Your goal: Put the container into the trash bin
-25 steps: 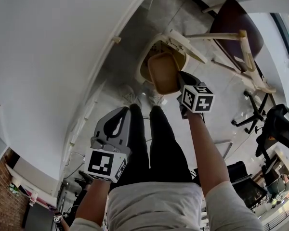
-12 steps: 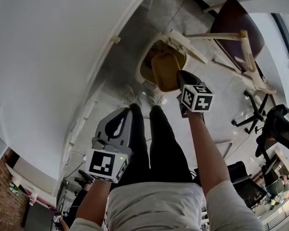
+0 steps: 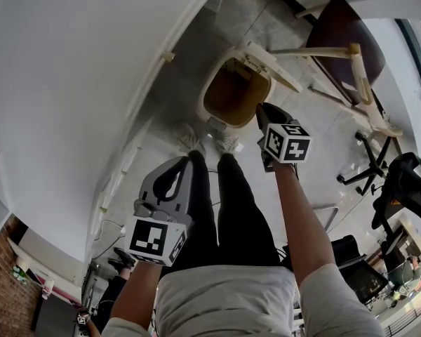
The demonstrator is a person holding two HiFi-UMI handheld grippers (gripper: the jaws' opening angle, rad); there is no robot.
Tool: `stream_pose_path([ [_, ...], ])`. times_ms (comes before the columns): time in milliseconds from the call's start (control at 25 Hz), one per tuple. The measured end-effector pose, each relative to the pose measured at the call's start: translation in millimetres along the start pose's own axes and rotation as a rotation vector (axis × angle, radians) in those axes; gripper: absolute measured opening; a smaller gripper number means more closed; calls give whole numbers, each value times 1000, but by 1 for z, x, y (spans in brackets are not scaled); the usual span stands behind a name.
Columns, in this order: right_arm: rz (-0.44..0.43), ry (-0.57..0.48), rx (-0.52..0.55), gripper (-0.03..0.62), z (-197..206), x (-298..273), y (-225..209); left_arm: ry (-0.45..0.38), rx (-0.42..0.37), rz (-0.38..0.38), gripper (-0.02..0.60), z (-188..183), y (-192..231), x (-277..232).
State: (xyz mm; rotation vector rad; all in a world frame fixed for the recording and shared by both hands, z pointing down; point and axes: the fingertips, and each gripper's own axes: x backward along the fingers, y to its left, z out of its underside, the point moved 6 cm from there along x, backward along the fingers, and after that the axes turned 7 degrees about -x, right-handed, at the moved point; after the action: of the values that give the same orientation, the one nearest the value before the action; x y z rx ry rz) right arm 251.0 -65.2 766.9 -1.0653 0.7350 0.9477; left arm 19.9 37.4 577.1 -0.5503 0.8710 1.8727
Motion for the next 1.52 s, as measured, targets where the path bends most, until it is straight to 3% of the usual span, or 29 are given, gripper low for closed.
stream_pose_path([
  [800, -30, -33, 48, 40, -19, 29, 22, -61, -15, -38, 17, -22, -9, 22],
  [1520, -173, -89, 152, 36, -64, 123, 86, -164, -78, -83, 17, -89, -23, 65],
])
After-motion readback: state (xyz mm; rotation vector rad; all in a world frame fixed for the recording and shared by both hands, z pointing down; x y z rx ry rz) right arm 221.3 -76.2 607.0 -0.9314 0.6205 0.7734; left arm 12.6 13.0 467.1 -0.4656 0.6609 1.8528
